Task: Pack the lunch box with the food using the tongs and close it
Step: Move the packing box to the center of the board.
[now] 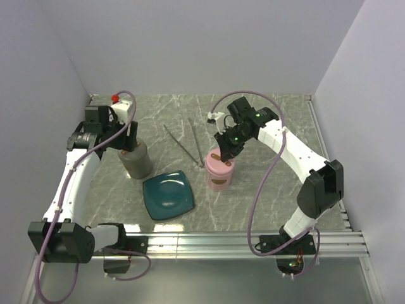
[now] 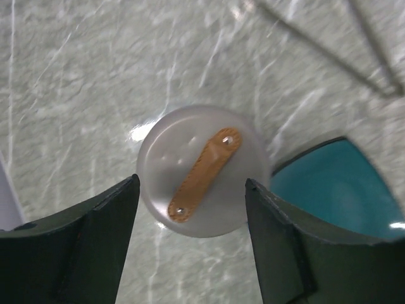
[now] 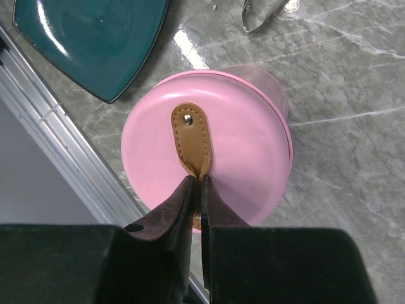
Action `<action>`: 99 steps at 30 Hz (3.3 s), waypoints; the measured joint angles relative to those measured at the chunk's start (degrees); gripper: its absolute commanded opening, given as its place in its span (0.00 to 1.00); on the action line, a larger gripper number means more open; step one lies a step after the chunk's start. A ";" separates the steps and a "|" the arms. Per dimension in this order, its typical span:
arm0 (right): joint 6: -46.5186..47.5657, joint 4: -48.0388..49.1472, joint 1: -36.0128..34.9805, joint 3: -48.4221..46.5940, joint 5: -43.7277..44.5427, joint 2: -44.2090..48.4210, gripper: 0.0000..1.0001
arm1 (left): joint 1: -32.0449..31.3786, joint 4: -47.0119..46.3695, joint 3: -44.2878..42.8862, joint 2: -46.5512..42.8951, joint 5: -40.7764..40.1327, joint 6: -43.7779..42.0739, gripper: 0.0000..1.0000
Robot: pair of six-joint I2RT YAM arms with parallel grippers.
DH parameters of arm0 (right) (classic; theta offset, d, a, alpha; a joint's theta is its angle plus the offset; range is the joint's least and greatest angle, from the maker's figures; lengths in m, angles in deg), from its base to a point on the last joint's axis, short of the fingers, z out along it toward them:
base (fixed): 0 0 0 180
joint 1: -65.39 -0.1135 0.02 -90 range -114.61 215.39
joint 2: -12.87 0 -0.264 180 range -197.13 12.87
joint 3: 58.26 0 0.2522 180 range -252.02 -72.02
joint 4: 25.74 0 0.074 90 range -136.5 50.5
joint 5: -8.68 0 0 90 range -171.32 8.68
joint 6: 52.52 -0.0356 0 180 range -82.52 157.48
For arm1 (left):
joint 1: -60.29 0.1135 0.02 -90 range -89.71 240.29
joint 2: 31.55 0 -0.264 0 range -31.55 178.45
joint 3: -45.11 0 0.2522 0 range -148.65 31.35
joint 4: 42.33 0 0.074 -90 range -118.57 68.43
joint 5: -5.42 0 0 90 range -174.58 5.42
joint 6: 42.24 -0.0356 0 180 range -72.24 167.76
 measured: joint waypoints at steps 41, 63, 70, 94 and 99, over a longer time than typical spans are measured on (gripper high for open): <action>-2.64 0.74 1.49 0.72 -1.22 -0.02 0.00 | -13.94 -11.28 -0.31 14.27 10.73 -8.48 0.16; -9.66 4.74 10.73 2.32 -1.44 0.20 0.00 | -27.23 -15.69 -9.84 25.97 18.51 -4.20 0.12; -8.68 6.84 14.05 3.61 -0.20 1.25 0.00 | -30.16 -16.52 -9.01 25.81 20.87 -3.48 0.13; -1.92 9.01 15.45 9.14 -0.79 6.23 0.00 | -39.67 -22.58 -2.82 21.88 20.22 0.59 0.17; -1.92 4.87 15.15 2.10 -1.51 0.02 0.00 | -39.91 -24.79 -0.57 20.35 19.08 1.55 0.17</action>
